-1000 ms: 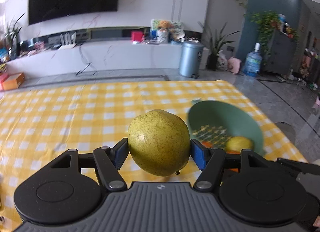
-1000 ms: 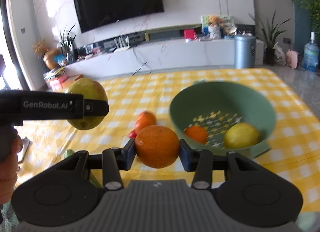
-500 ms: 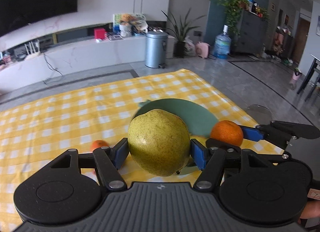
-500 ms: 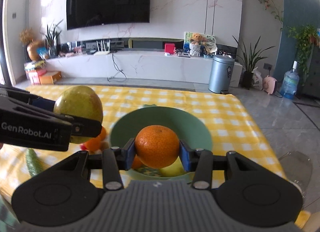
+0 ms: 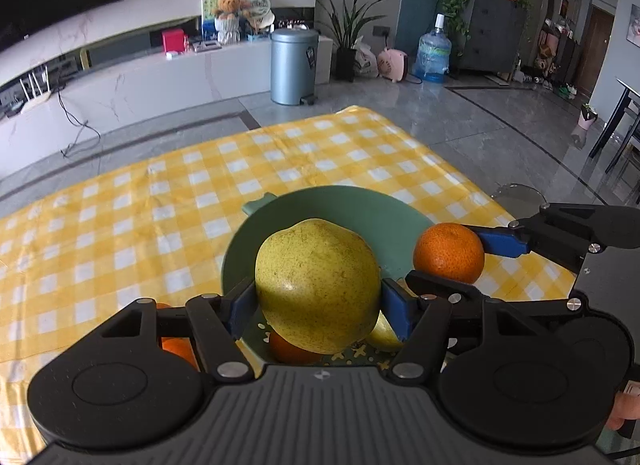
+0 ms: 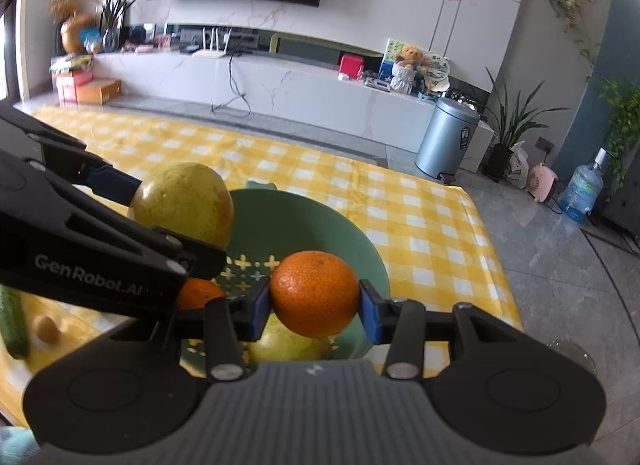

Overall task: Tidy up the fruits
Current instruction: 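Carry the pear and the tangerine over the green colander with both tools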

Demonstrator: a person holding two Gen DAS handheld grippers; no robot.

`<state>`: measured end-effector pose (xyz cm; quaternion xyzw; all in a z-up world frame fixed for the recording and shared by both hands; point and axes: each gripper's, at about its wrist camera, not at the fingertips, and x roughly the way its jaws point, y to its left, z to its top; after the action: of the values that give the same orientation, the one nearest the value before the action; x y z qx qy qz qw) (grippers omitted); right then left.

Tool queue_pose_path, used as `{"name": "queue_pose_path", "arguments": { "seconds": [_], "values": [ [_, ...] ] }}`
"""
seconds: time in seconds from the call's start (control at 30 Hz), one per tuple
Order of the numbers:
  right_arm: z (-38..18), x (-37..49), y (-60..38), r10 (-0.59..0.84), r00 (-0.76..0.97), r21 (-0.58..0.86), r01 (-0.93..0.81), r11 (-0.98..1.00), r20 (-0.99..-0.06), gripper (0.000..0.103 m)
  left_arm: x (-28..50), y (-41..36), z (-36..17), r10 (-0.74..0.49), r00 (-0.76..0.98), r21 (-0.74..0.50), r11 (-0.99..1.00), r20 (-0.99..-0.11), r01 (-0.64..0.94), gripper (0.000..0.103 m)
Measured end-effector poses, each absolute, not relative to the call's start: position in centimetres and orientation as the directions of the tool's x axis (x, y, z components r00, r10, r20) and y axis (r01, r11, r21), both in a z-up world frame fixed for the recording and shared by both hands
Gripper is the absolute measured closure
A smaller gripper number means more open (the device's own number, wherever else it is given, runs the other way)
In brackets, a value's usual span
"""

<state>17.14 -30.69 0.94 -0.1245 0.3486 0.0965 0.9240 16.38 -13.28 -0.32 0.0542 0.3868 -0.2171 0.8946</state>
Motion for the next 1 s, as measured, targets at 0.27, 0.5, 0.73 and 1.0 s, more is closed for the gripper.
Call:
{"name": "queue_pose_path", "arguments": {
  "seconds": [0.27, 0.5, 0.73, 1.0],
  "values": [
    [-1.1, 20.2, -30.7, 0.088, 0.702, -0.165, -0.285, 0.944, -0.707, 0.06, 18.7, -13.6, -1.9, -0.338, 0.574, -0.079, 0.9, -0.746, 0.428, 0.028],
    [-2.7, 21.8, -30.4, 0.086, 0.678, -0.176, -0.308, 0.935, -0.73, 0.06, 20.2, -13.2, -3.3, -0.355, 0.531, -0.131, 0.901, -0.769, 0.413, 0.028],
    [-3.9, 22.4, -30.3, 0.083, 0.656, -0.17, -0.313, 0.934, -0.75, 0.06, 21.0, -13.1, -4.6, -0.363, 0.497, -0.166, 0.903, -0.788, 0.397, 0.028],
    [-4.1, 22.8, -30.1, 0.079, 0.653, -0.182, -0.323, 0.929, -0.754, 0.06, 21.3, -13.7, -4.6, -0.341, 0.499, -0.138, 0.907, -0.797, 0.398, 0.027]
  ]
}}
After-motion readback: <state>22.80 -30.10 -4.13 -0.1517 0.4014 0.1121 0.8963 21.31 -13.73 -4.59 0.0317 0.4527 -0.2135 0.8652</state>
